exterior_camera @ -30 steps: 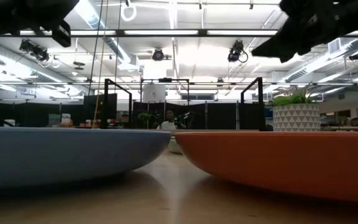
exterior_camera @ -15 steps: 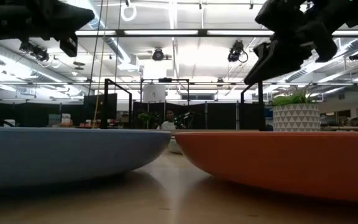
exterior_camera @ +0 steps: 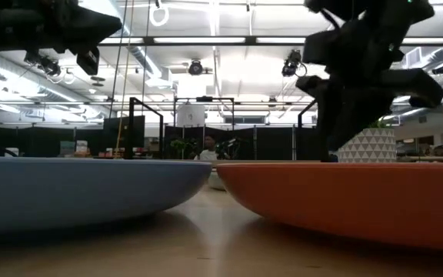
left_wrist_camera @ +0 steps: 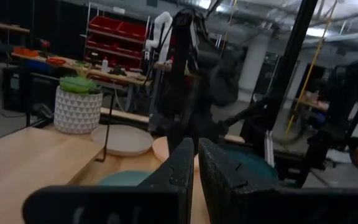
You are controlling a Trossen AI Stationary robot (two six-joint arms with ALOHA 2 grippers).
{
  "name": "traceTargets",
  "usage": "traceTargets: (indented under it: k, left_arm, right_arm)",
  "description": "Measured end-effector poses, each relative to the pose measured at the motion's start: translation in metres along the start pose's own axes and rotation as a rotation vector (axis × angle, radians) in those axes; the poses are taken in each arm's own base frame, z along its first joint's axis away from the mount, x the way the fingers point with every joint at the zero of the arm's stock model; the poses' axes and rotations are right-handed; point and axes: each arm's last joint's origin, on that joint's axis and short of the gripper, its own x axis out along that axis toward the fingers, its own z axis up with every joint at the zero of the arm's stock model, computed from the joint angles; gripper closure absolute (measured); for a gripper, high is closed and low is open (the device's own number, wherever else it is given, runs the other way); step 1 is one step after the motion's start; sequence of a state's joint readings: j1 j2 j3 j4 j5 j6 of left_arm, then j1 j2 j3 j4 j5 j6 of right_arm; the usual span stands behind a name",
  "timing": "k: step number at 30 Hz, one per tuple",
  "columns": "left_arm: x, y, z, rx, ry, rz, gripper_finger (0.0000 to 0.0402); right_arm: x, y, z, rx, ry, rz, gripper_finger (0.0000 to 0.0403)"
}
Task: Place and stack plates onto a shelf
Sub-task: Put the light blue plate on the shelf
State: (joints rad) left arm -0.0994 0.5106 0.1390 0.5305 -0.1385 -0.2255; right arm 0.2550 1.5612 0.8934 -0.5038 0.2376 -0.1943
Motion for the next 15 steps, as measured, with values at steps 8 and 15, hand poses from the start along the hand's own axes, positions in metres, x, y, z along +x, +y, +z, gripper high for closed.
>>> traceTargets:
  k: [8,15]
  left_arm:
    - [0.0,-0.001,0.004,-0.006,-0.04,-0.009,0.037]
    - [0.0,-0.001,0.004,-0.005,-0.041,-0.009,0.037]
  right_arm:
    - [0.016,0.004,0.0,-0.107,0.094,0.025,0.0257]
    - [0.026,0.004,-0.001,-0.137,0.11,0.029,0.0274]
